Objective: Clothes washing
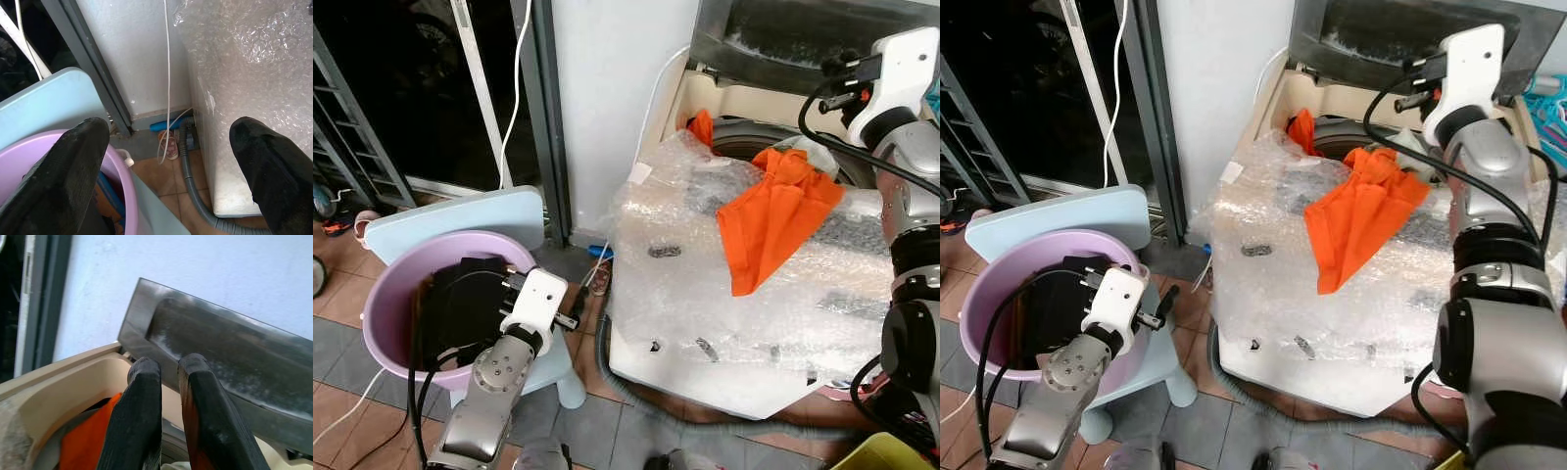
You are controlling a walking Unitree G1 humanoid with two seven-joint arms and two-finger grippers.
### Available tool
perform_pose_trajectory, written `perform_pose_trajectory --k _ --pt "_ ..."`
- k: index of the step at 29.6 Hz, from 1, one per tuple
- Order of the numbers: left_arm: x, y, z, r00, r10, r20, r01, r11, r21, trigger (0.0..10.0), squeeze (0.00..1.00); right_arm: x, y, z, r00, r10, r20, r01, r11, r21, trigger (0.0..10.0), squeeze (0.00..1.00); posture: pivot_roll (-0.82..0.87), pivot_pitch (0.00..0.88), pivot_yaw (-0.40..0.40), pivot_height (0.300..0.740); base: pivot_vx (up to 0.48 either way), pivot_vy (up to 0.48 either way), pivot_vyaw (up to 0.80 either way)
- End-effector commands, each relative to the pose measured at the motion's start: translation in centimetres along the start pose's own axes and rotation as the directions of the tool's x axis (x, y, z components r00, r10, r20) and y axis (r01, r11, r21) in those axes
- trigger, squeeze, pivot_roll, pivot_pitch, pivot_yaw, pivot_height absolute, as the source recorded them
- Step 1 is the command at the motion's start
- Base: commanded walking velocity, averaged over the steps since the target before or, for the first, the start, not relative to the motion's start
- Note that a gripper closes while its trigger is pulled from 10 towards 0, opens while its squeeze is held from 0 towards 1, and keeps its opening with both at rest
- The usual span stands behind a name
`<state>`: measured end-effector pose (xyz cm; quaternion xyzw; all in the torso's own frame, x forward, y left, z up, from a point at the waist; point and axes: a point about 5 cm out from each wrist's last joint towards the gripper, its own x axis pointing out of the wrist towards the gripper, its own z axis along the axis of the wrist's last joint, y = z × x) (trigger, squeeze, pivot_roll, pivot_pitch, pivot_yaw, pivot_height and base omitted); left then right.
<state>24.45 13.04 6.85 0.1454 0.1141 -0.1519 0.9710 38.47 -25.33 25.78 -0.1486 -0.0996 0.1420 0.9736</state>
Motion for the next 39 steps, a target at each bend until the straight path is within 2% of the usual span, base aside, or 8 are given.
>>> perform_pose_trajectory --k 1,4,8,19,23,25,27,39 --pt "0.1 0.1 -0.1 1.000 0.008 -0.010 -0.008 1.000 0.005 10.0 0.00 -0.4 0.6 -0.2 0.993 0.117 -0.023 -0.117 0.993 -0.011 10.0 0.00 0.03 0.000 -0.049 0.740 0.000 0.000 0.00" --pt "0.1 0.1 -0.1 1.000 0.004 -0.008 -0.004 1.000 0.004 10.0 0.00 -2.2 1.2 -2.2 0.954 0.281 -0.109 -0.286 0.957 -0.037 10.0 0.00 0.02 0.000 -0.047 0.740 0.000 0.000 0.00" --pt "0.0 0.1 -0.1 1.000 0.005 -0.008 -0.005 1.000 0.003 10.0 0.00 -4.0 0.5 -2.7 0.919 0.365 -0.146 -0.369 0.929 -0.001 10.0 1.00 0.02 0.000 -0.043 0.740 0.000 0.000 0.00" --pt "0.1 0.1 -0.1 1.000 -0.017 -0.011 0.017 1.000 0.008 10.0 0.00 -6.5 0.6 -3.8 0.828 0.486 -0.278 -0.511 0.859 -0.021 10.0 1.00 0.00 0.000 -0.028 0.740 0.000 0.000 0.00" --pt "0.1 0.1 -0.1 1.000 -0.017 -0.011 0.017 1.000 0.011 10.0 0.00 -6.0 1.8 -5.5 0.836 0.441 -0.327 -0.478 0.878 -0.036 10.0 0.00 0.02 0.000 -0.032 0.740 0.000 0.000 0.00" --pt "0.1 0.1 -0.1 1.000 -0.015 -0.011 0.015 1.000 0.011 10.0 0.00 -5.8 1.9 -6.2 0.844 0.403 -0.354 -0.447 0.893 -0.049 10.0 0.00 0.02 0.000 -0.032 0.740 0.000 0.000 0.00" --pt "0.1 0.1 -0.1 1.000 -0.010 -0.011 0.011 1.000 0.012 10.0 0.00 -5.4 1.9 -6.9 0.864 0.324 -0.385 -0.377 0.924 -0.067 0.0 0.00 0.03 0.000 -0.039 0.740 0.000 0.000 0.00" --pt "0.1 0.0 -0.1 1.000 -0.010 -0.016 0.010 1.000 0.019 10.0 0.00 -3.9 1.5 -8.4 0.887 0.066 -0.457 -0.094 0.995 -0.039 0.0 0.00 0.03 0.000 -0.041 0.740 0.000 0.000 0.00"
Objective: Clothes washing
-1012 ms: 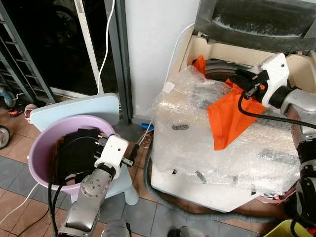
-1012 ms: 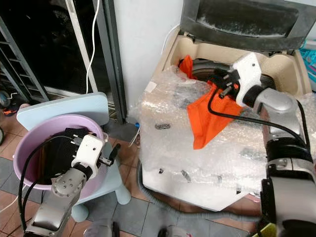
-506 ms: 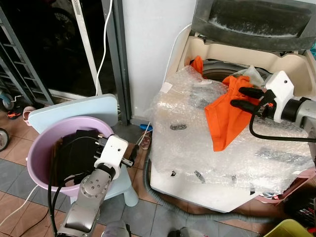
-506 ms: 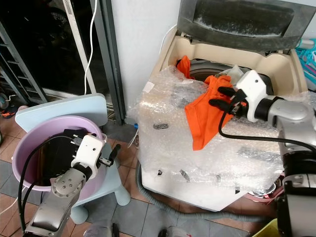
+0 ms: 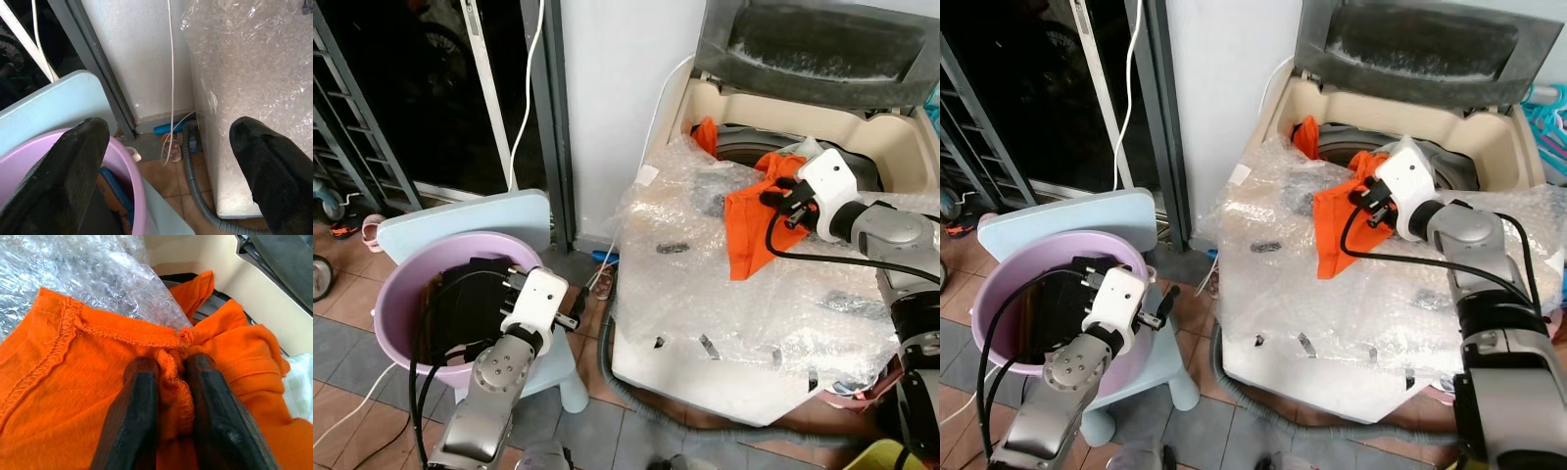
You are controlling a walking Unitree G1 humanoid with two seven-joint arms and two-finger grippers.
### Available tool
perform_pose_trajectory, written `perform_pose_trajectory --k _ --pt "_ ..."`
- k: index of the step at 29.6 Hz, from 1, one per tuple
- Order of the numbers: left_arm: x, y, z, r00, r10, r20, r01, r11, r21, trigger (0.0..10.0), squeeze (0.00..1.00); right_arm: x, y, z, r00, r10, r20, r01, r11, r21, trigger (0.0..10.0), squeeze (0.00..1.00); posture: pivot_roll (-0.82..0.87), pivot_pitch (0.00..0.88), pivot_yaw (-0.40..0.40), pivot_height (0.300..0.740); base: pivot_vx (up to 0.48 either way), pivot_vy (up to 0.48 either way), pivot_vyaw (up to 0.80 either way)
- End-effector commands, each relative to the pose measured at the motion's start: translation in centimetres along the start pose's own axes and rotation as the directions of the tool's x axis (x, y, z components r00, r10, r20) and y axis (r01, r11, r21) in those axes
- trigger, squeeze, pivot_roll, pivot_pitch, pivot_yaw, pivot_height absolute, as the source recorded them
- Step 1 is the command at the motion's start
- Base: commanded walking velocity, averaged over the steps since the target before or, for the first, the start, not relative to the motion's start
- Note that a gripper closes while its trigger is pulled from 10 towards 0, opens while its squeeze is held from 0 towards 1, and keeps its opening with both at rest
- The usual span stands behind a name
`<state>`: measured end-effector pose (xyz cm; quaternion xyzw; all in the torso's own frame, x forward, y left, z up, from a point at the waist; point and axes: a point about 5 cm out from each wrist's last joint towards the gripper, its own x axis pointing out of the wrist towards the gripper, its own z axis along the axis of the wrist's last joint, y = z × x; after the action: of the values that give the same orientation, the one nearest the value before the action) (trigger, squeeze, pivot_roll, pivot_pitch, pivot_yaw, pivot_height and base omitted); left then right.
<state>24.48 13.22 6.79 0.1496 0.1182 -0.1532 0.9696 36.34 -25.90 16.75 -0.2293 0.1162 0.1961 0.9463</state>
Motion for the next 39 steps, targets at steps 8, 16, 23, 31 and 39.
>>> perform_pose_trajectory --k 8,16,23,31,39 --pt "0.3 -0.1 0.0 1.000 -0.004 -0.008 0.004 1.000 0.009 10.0 0.00 0.2 -4.0 2.9 0.943 -0.332 0.037 0.316 0.923 0.220 0.0 0.00 0.03 0.000 -0.044 0.740 0.000 0.000 0.00" --pt "0.5 0.0 0.1 1.000 0.004 -0.010 -0.003 1.000 0.011 10.0 0.00 0.3 -5.3 9.2 0.821 -0.485 0.303 0.404 0.867 0.293 0.0 0.00 0.03 0.000 -0.042 0.740 0.000 0.000 0.00" --pt "0.8 0.0 0.2 1.000 0.010 -0.005 -0.010 1.000 0.009 10.0 0.00 2.0 -3.1 9.9 0.863 -0.398 0.311 0.393 0.916 0.080 10.0 1.00 0.03 0.000 -0.044 0.740 0.000 0.000 0.00" --pt "1.2 -0.1 0.4 1.000 -0.016 0.011 0.016 1.000 0.024 10.0 0.00 2.3 -1.9 8.1 0.885 -0.363 0.292 0.397 0.916 -0.063 10.0 1.00 0.00 0.000 -0.016 0.740 0.000 0.000 0.00" --pt "1.6 -0.3 0.4 0.999 -0.028 0.015 0.028 0.999 0.033 10.0 0.00 2.2 -1.9 4.5 0.894 -0.424 0.141 0.403 0.902 0.157 10.0 1.00 -0.02 0.000 -0.009 0.740 0.000 0.000 0.00"
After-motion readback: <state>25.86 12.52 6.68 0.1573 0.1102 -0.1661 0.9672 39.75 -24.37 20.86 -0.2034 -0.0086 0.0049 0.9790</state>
